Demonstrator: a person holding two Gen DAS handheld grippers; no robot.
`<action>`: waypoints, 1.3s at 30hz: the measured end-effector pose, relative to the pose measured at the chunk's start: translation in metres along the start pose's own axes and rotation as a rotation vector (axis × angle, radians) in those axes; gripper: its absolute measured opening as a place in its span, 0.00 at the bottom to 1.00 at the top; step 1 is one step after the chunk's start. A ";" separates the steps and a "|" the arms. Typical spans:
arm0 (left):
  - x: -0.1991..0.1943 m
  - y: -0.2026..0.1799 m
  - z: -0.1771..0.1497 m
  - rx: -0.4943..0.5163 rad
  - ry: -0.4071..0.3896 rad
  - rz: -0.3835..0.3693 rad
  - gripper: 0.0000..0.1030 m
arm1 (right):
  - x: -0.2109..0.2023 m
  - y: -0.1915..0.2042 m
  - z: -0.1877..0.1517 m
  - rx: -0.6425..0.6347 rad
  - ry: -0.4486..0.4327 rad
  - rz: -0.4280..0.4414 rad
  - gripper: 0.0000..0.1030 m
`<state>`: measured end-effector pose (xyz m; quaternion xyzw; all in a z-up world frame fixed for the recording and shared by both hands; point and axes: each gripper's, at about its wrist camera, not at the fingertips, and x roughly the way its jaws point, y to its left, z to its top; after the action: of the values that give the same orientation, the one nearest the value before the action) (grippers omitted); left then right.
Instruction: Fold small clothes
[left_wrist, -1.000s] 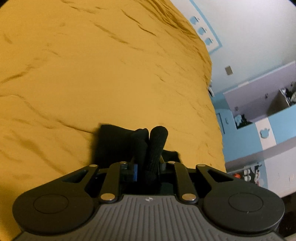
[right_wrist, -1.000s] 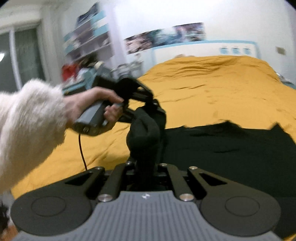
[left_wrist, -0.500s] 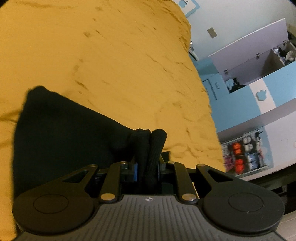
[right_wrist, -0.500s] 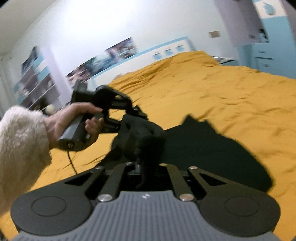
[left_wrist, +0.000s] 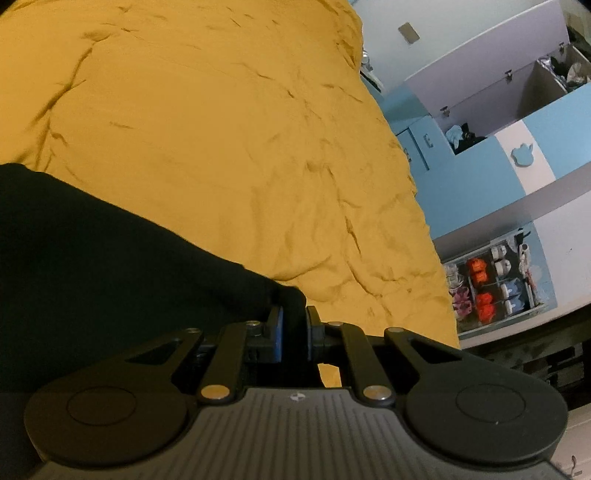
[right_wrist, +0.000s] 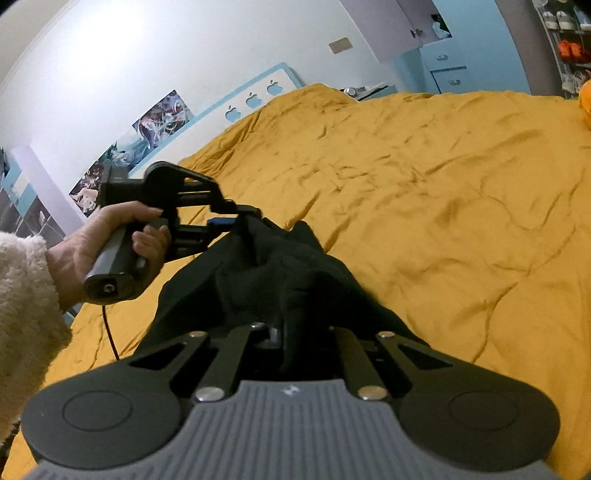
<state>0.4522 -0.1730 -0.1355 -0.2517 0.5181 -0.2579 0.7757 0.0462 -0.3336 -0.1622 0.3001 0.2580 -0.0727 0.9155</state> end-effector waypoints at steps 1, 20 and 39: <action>-0.002 0.000 0.000 -0.008 -0.003 -0.026 0.11 | 0.000 -0.001 0.000 0.002 0.010 -0.009 0.00; -0.208 0.062 -0.156 0.346 -0.030 -0.085 0.20 | 0.006 0.023 0.083 -0.329 -0.077 0.057 0.43; -0.176 0.100 -0.197 0.229 -0.043 -0.099 0.51 | 0.247 0.046 0.133 -0.340 0.340 0.133 0.13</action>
<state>0.2244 -0.0069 -0.1489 -0.1924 0.4556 -0.3479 0.7965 0.3281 -0.3689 -0.1743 0.1659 0.3966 0.0839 0.8990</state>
